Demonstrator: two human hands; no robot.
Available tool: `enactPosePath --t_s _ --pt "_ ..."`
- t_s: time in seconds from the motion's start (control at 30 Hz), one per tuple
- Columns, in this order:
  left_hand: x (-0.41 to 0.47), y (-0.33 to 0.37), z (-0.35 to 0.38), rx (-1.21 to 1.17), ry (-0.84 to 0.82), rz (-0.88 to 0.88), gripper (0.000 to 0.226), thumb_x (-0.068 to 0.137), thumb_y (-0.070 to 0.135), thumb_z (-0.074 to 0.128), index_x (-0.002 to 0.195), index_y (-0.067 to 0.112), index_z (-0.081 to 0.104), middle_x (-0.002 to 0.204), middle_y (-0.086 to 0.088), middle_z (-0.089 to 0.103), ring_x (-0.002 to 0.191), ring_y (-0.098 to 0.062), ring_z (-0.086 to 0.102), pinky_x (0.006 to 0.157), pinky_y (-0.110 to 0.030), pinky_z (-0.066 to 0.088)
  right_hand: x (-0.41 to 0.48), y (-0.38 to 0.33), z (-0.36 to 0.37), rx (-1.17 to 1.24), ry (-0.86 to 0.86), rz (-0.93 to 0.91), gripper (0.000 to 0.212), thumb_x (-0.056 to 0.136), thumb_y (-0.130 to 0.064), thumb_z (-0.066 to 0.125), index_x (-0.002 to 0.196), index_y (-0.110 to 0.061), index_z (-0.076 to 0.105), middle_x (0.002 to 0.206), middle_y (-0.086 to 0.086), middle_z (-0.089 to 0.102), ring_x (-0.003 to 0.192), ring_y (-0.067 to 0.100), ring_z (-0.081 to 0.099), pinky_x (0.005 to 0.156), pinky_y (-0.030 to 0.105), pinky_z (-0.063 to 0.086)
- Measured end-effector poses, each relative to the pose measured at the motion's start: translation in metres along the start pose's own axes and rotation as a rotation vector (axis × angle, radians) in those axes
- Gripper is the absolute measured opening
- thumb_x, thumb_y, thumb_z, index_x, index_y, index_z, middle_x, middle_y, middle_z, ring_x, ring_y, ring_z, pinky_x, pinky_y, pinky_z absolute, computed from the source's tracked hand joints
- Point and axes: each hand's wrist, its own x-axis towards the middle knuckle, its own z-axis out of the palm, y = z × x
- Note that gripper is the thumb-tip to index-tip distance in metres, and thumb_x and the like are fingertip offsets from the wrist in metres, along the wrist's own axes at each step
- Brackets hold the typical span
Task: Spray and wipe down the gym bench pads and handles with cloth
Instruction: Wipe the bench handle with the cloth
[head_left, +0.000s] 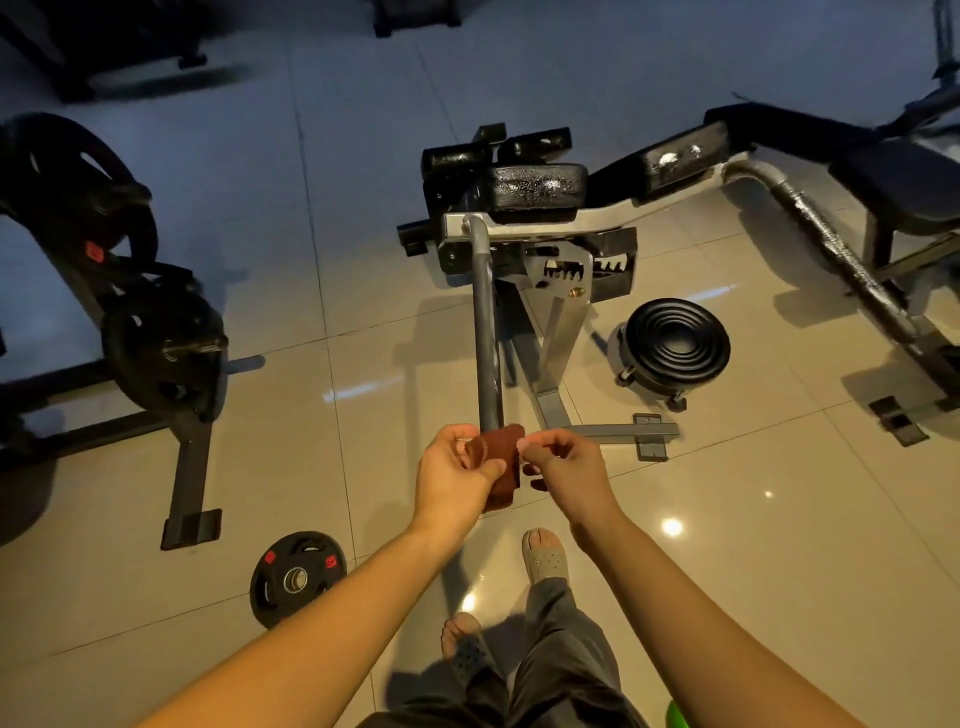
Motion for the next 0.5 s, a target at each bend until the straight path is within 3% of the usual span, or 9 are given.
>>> enactPosePath --t_s 0.1,0.2,0.3,0.37,0.5 --pt "-0.005 -0.007 0.008 0.002 0.009 0.088 0.025 0.088 0.001 0.075 0.103 0.018 0.065 0.099 -0.004 0.070 0.087 -0.019 0.072 0.064 -0.022 0.060 -0.001 0.003 0.004 0.088 0.005 0.051 0.016 0.093 -0.028 0.073 0.097 -0.012 0.075 0.093 0.005 0.077 0.090 0.018 0.073 0.072 0.028 0.061" --pt "-0.010 -0.015 0.016 0.026 0.062 0.135 0.026 0.083 -0.003 0.078 0.093 0.019 0.066 0.105 -0.003 0.062 0.091 -0.019 0.069 0.072 -0.037 0.064 0.002 0.004 0.007 0.159 0.049 0.087 0.017 0.089 -0.023 0.078 0.091 -0.006 0.078 0.089 0.012 0.077 0.090 0.025 0.075 0.080 0.040 0.064" --pt "-0.015 -0.024 0.019 0.050 0.044 0.143 0.032 0.082 -0.005 0.078 0.099 0.018 0.066 0.108 0.001 0.060 0.095 -0.004 0.064 0.078 -0.025 0.060 0.007 0.003 0.010 0.170 0.119 0.089 0.005 0.085 -0.008 0.080 0.083 -0.005 0.077 0.084 0.015 0.076 0.084 0.031 0.075 0.082 0.045 0.063" --pt "-0.014 -0.025 0.016 0.139 0.004 0.183 0.031 0.085 0.000 0.078 0.106 0.018 0.067 0.105 0.007 0.064 0.095 0.006 0.062 0.077 -0.013 0.054 0.012 -0.001 0.011 0.132 0.151 0.063 0.005 0.084 -0.004 0.079 0.083 -0.006 0.075 0.083 0.013 0.076 0.081 0.029 0.074 0.080 0.041 0.063" --pt "-0.001 -0.019 0.009 0.203 0.042 0.195 0.018 0.086 0.007 0.078 0.095 0.021 0.070 0.082 0.005 0.071 0.079 -0.005 0.065 0.071 -0.016 0.056 0.018 -0.006 0.018 0.037 0.188 -0.030 0.008 0.087 -0.005 0.076 0.089 -0.011 0.072 0.082 0.005 0.072 0.080 0.019 0.071 0.071 0.025 0.057"
